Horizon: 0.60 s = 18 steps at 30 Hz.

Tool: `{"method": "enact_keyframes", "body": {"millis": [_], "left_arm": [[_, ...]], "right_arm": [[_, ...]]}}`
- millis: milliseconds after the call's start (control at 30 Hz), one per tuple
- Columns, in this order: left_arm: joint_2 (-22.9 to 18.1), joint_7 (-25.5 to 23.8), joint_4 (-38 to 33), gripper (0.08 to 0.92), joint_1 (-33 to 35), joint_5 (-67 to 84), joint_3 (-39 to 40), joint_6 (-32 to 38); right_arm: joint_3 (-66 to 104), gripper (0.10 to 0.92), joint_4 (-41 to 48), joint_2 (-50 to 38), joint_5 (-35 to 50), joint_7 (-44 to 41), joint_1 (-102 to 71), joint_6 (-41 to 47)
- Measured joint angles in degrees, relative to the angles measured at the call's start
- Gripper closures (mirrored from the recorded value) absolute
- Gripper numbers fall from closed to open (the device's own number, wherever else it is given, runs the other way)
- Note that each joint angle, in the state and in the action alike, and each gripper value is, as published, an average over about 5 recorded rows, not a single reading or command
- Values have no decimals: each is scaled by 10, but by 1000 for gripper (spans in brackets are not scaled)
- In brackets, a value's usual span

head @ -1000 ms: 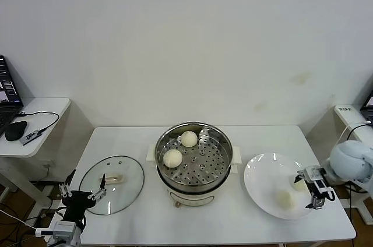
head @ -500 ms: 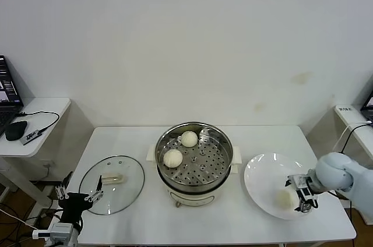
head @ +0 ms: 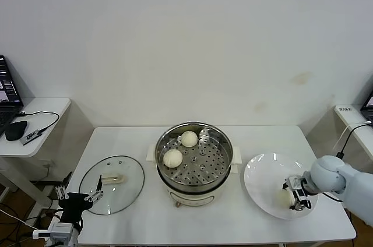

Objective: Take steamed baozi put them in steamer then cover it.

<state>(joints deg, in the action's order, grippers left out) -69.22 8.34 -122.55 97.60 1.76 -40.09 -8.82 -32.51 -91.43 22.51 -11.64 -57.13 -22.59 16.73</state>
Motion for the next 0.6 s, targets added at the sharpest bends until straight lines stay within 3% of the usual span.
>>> {"method": "enact_keyframes", "body": {"millis": [600], "left_arm": [[7,-1,-3,177,-6,1,7,-1]], "right_arm": [[-82,385,9,2,87,-58,212,8]]}}
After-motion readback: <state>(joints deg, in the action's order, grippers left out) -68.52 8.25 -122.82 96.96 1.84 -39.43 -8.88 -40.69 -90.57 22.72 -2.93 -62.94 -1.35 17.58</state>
